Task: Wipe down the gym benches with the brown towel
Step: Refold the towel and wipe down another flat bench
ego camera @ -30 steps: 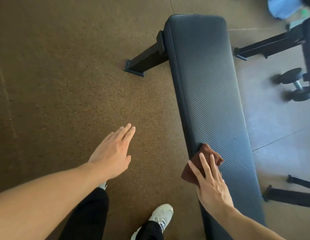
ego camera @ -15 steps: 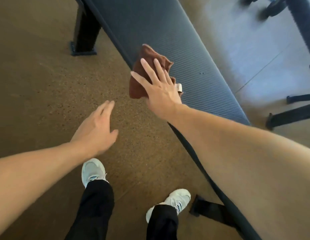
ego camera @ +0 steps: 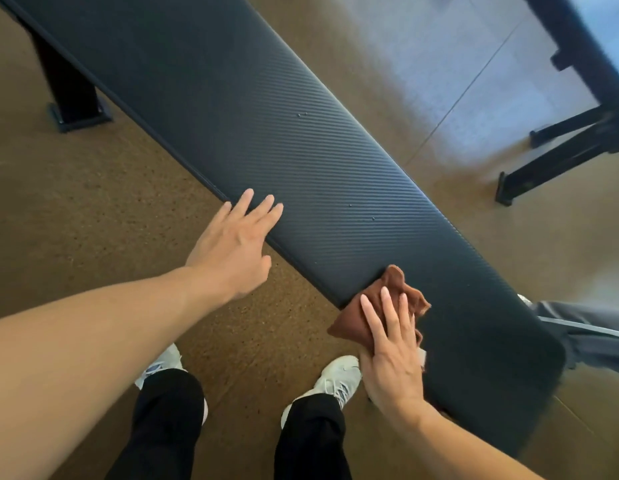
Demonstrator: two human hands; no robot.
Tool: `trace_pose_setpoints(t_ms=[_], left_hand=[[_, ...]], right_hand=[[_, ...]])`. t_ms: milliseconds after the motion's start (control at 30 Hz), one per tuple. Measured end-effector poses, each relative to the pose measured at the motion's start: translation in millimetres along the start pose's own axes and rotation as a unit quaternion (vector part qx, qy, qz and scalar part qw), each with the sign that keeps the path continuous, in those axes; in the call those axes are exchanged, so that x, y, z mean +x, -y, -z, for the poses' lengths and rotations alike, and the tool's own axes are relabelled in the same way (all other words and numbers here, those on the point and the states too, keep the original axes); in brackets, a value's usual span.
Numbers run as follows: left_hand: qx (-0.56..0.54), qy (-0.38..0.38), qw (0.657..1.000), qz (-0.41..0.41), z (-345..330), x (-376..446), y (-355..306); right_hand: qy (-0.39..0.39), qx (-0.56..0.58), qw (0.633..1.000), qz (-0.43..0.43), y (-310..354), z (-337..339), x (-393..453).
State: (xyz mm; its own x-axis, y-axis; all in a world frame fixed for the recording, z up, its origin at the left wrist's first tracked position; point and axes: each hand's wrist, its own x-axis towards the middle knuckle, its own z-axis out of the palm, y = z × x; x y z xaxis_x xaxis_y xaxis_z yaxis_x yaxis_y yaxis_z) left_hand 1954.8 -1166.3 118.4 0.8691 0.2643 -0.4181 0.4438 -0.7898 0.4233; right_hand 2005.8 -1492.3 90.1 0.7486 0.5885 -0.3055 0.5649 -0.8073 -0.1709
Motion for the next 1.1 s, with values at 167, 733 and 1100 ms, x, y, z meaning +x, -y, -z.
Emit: trace_pose_setpoints(t_ms=[167,733,1100], left_hand=[[0.081,-0.001,0.995,0.049,-0.3,3.2,-25.0],[0.005,-0.034,0.979,0.199,-36.8,52.2,-79.8],[0.133,-0.001,0.975,0.179,-28.0,52.9,-78.8]], right_hand=[[-0.022,0.036,0.997,0.069,72.6,11.3,102.2],[-0.052,0.112,0.99,-0.064,-46.9,42.0,133.4],[0.011,0.042,0.996,0.079,-32.5,26.3,103.9]])
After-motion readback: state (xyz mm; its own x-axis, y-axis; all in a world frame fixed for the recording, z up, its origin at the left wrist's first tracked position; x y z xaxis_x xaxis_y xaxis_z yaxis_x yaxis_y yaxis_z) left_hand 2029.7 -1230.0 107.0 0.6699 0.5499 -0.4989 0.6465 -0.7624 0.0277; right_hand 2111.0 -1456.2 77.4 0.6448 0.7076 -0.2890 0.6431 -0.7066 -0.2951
